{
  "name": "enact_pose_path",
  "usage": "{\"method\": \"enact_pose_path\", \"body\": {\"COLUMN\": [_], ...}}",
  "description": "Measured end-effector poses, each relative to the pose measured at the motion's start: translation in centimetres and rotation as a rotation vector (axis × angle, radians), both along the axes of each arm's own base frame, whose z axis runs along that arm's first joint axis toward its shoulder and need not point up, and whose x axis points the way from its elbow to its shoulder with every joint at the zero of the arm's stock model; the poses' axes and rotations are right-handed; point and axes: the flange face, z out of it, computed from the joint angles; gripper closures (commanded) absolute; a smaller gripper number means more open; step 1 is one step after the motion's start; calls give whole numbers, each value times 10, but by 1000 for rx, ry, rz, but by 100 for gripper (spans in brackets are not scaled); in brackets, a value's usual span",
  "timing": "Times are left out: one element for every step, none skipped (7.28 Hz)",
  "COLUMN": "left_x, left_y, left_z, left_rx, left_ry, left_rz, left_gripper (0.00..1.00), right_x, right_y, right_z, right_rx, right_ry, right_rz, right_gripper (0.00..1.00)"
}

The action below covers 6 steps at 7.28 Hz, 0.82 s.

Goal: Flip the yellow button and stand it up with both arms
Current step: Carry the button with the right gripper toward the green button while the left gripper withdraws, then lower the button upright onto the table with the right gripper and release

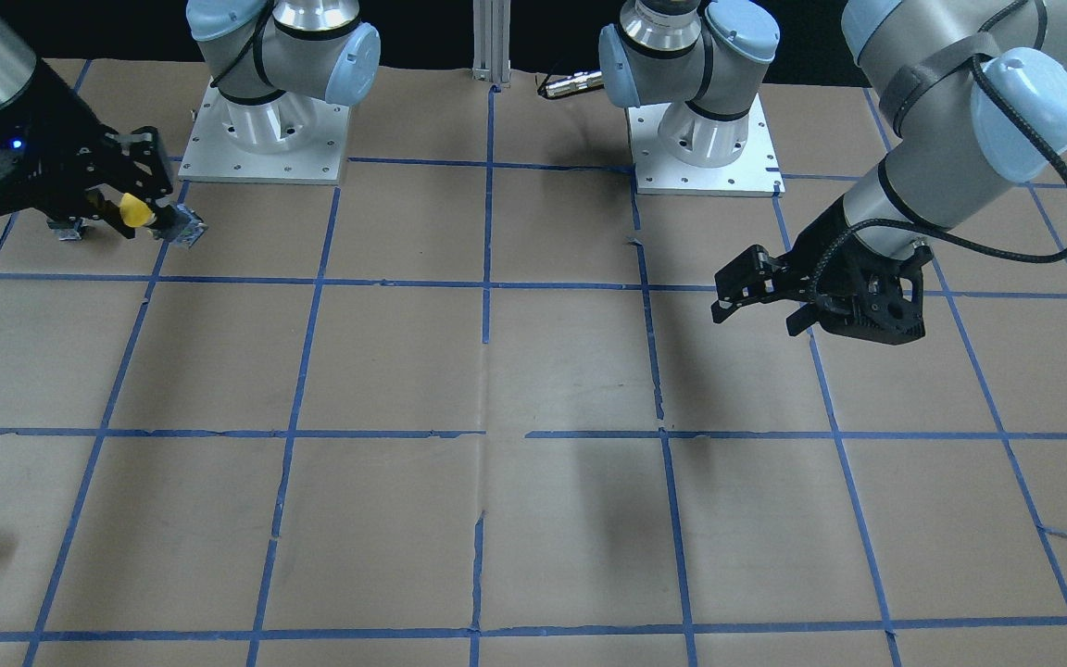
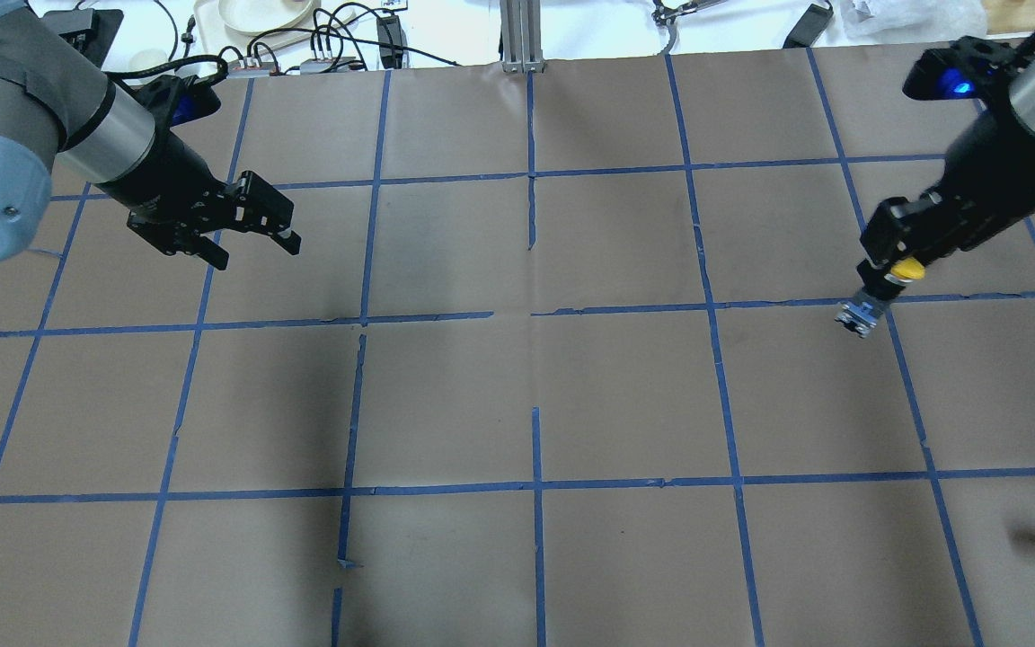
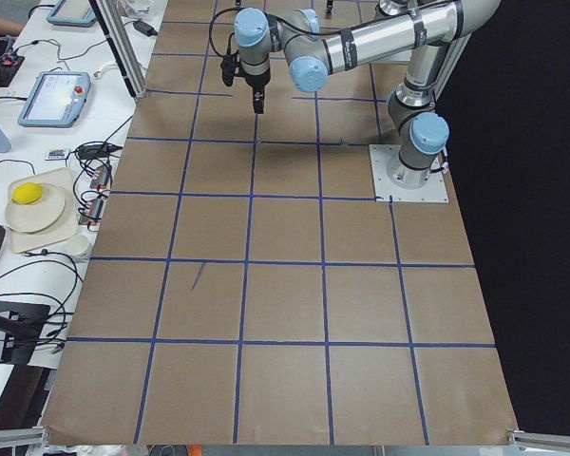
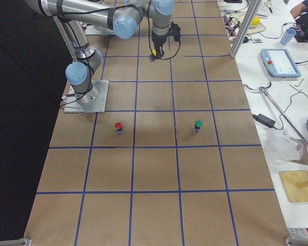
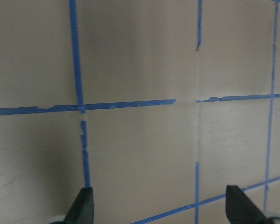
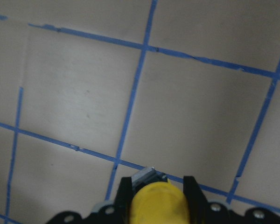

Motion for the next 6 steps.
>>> {"method": "enact_pose_path", "body": {"left_x": [3,1,-1,-4,-10,-17], "left_y": [-1,-3,-5,-10,-14,-16], "left_z": [6,11,16,21,29,35], "left_rx": [-2,-3,-3,-5,-7,-12], "left_ry": [-56,-107,-149,-170,-180,-186], "left_rz": [-10,-25,-39,-41,-36,-38], "left_gripper": [0,0,0,0,0,0], "right_x": [-45,-87,-119,-144,-164,-182], "right_y": [5,12,18,20,18,15], "right_z": [-25,-55,-83,-107,-126,-140], "right_rx": [-35,-88,-146,-199,-240,-280], "right_ry": [13,34,67,106,140,165], "right_rz": [102,215,327,437,539,633], "right_gripper": [74,74,75,76,76,75]}}
